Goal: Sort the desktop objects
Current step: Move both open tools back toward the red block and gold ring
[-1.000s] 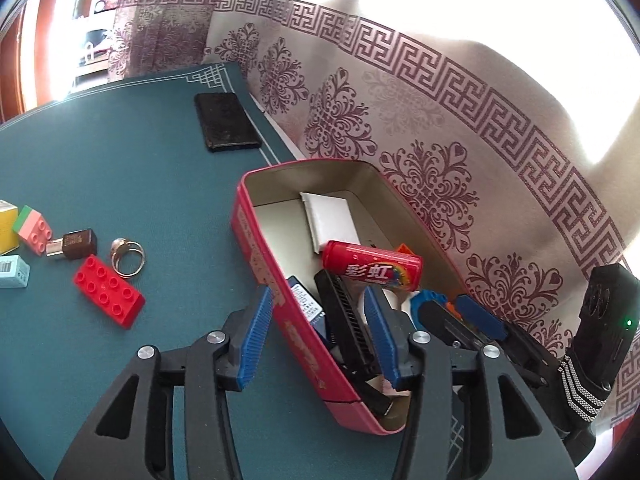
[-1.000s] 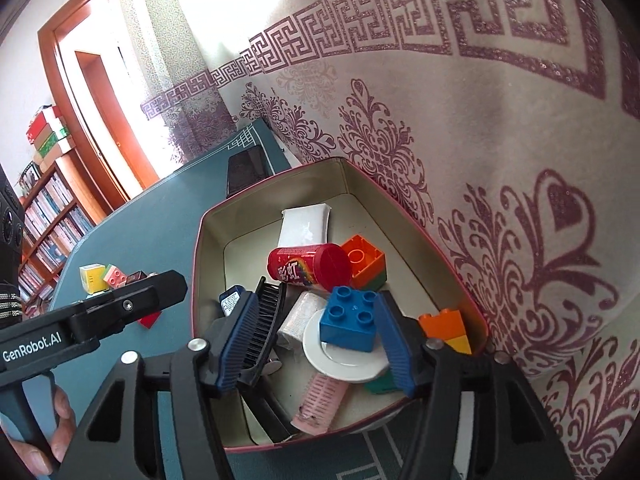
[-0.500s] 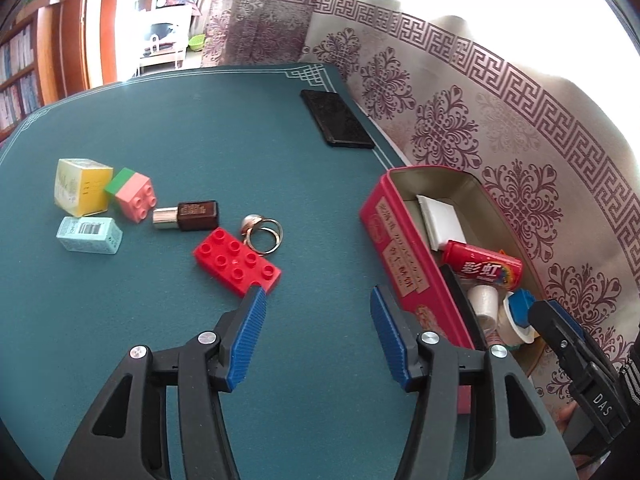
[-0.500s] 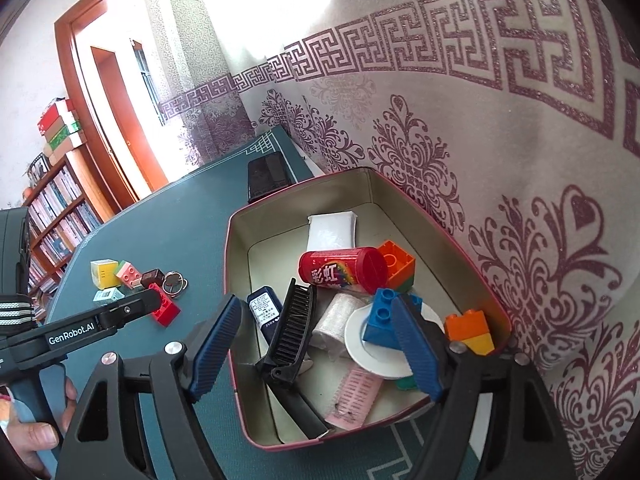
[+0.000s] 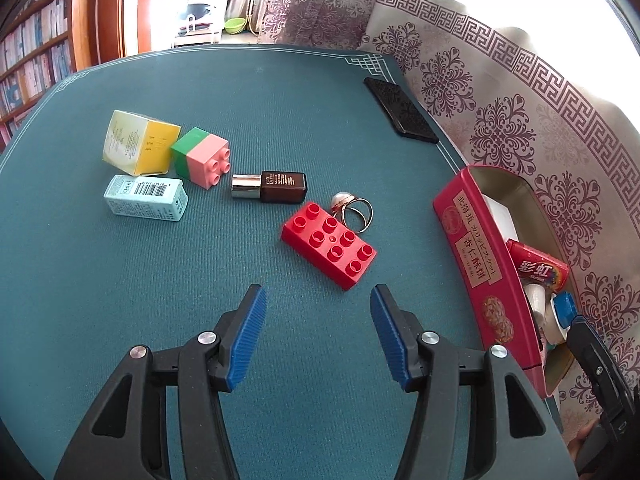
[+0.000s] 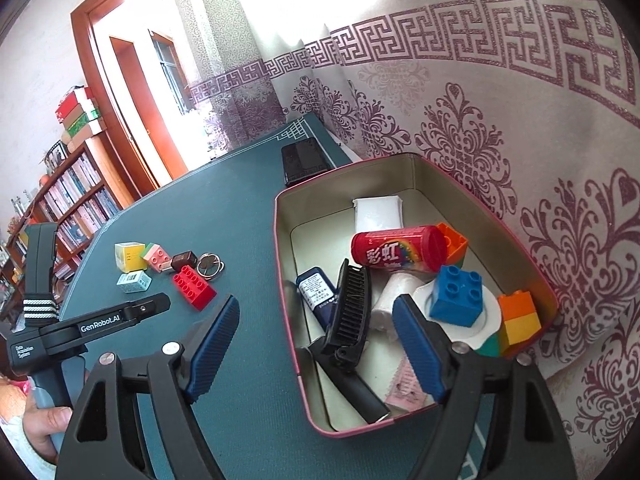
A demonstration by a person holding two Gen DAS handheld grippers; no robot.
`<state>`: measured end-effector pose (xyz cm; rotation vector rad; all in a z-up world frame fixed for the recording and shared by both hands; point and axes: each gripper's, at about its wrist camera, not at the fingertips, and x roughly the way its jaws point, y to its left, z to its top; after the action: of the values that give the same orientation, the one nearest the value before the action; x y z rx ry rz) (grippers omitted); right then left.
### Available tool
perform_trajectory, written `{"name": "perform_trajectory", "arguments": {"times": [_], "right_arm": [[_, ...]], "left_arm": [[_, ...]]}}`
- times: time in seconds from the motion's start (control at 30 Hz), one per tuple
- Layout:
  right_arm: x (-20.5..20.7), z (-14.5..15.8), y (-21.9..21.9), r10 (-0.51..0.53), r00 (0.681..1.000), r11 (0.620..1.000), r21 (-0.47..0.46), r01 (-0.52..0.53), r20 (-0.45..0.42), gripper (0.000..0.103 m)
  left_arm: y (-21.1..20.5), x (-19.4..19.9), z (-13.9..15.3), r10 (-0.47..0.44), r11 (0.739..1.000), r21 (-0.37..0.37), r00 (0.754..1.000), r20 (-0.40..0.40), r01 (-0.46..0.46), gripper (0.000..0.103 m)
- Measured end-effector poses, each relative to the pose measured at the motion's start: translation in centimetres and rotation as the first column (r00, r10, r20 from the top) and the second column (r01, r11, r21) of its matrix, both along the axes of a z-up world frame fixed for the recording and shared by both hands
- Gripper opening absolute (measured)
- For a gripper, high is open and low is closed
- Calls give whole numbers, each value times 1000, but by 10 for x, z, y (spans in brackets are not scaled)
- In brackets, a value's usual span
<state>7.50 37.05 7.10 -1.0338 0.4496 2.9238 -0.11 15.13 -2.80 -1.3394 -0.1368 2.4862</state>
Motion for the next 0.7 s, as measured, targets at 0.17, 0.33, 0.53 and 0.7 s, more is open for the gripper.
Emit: {"name": "perform_trajectory", "arguments": {"times": [0.17, 0.33, 0.53, 0.7], "right_arm": [[0, -3, -22, 61, 998, 998, -1, -61, 1, 82], [0, -8, -47, 149, 989, 989, 13, -150, 4, 82], [1, -14, -64, 205, 979, 978, 41, -205, 14, 82], [-1, -21, -67, 225, 974, 974, 20, -225, 35, 82]], "left_arm": [[4, -1, -4, -16, 1000, -11, 1000, -1, 16, 58], [7, -11, -7, -16, 1000, -9, 1000, 12, 16, 58], [18, -28, -8, -10, 1000, 10, 999, 35, 10, 58], [22, -45, -14, 8, 999, -32, 1000, 26, -7, 58]]}}
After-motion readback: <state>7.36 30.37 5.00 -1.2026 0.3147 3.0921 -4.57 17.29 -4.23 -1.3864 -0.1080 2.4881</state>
